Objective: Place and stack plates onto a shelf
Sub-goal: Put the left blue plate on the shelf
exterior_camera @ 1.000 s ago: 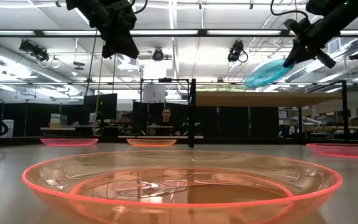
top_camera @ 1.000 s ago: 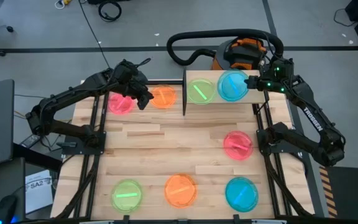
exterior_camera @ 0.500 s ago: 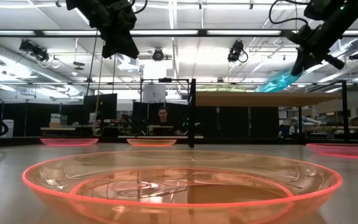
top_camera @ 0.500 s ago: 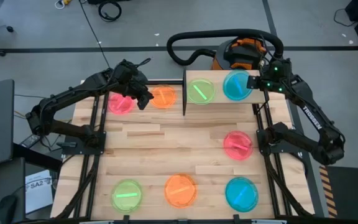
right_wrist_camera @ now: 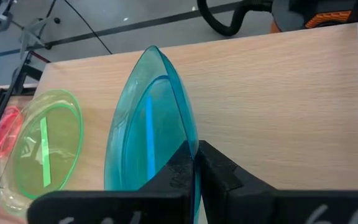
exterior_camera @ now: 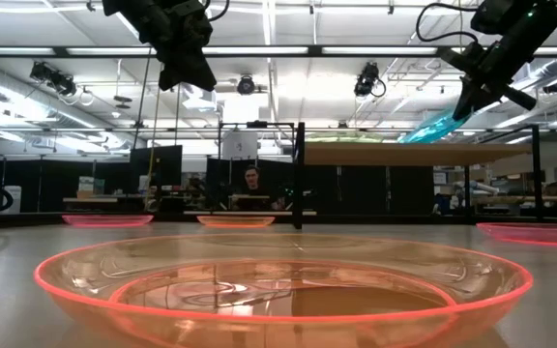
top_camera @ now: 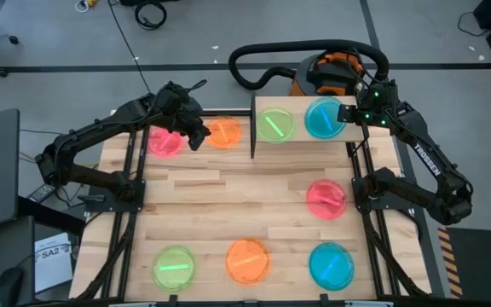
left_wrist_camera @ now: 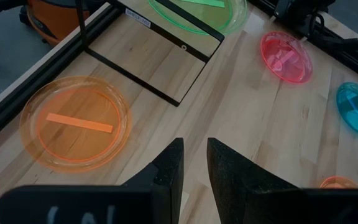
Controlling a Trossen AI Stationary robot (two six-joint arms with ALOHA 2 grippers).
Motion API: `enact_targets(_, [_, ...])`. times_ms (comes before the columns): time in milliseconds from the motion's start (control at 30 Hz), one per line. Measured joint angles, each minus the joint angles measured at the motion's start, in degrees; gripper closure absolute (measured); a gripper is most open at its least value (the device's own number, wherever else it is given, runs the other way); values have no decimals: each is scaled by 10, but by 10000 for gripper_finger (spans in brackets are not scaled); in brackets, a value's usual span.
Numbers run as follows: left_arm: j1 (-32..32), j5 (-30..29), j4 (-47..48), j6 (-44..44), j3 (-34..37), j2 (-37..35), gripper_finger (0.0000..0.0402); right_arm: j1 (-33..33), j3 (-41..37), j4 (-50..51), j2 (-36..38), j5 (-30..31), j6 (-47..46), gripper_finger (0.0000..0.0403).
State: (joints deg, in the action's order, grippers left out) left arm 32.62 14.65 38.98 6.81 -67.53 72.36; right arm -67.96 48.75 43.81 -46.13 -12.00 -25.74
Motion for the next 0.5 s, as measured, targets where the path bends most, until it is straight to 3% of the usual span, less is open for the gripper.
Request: enact_targets(500, [0, 0, 0, 0, 0, 0, 324, 0, 0, 1, -20, 34, 3, 367])
